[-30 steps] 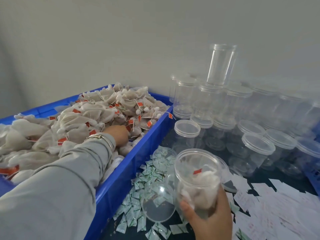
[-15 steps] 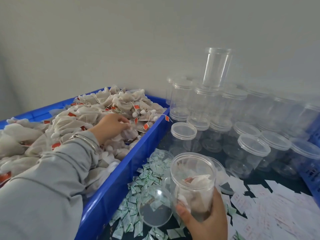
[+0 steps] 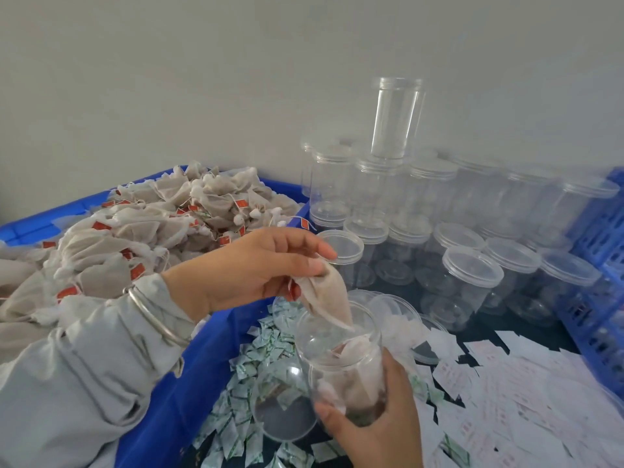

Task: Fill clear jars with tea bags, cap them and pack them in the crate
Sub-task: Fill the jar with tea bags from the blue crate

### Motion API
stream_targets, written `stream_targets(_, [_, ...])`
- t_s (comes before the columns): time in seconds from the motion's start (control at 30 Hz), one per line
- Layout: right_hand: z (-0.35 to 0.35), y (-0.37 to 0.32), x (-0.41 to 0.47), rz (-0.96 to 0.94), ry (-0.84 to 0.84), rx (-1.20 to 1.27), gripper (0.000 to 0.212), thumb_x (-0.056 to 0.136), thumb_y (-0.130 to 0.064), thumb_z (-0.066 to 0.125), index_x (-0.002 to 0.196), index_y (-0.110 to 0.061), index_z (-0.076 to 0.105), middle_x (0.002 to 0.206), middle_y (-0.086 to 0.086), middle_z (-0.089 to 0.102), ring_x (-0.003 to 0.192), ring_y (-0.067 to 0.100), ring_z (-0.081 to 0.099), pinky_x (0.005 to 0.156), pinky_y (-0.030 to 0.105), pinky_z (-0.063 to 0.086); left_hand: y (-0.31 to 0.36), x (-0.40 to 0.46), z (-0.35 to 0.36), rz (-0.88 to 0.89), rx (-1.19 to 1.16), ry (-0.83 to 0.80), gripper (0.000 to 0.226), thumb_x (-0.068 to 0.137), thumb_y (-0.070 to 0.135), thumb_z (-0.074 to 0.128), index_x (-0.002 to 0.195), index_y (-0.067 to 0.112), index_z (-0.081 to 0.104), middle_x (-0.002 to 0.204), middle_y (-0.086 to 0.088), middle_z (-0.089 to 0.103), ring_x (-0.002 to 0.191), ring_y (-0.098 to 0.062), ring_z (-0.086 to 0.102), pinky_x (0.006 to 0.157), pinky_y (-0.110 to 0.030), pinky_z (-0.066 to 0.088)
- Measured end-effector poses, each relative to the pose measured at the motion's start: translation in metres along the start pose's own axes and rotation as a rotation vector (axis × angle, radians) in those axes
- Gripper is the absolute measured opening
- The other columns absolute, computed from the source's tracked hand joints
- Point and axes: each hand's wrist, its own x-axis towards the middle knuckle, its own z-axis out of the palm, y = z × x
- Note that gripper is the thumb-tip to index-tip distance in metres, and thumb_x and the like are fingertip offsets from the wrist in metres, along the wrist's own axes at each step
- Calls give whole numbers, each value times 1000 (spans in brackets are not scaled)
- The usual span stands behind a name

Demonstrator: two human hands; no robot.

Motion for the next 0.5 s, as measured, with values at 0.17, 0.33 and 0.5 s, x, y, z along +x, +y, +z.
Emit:
stream_targets(0.17, [1,-1,4,2,30,-24,94,43,-28,93,122,-38,43,125,-17,50,116,2,50,99,25,43,-11,0,11,-80,387,-45,16,82,14,71,78,29,72,74,4,71,54,-6,60,49,-15,45])
stream_targets(0.33, [5,0,8,-64,36,-136,114,28,-36,95,126,-34,38,119,-21,44,112,-7,44,88,1,34,-13,-2,25,-141,838,-115,6,85,23,68,85,28,70,72,17,70,55,-1,63,58,-8,47])
stream_targets(0.5, [4,5,-2,-125,136,-100,101,33,-26,95,112,-50,37,113,-30,42,110,-20,39,81,4,36,-9,-2,35,-160,875,-73,23,96,20,50,95,36,66,66,25,64,48,5,55,50,-9,44])
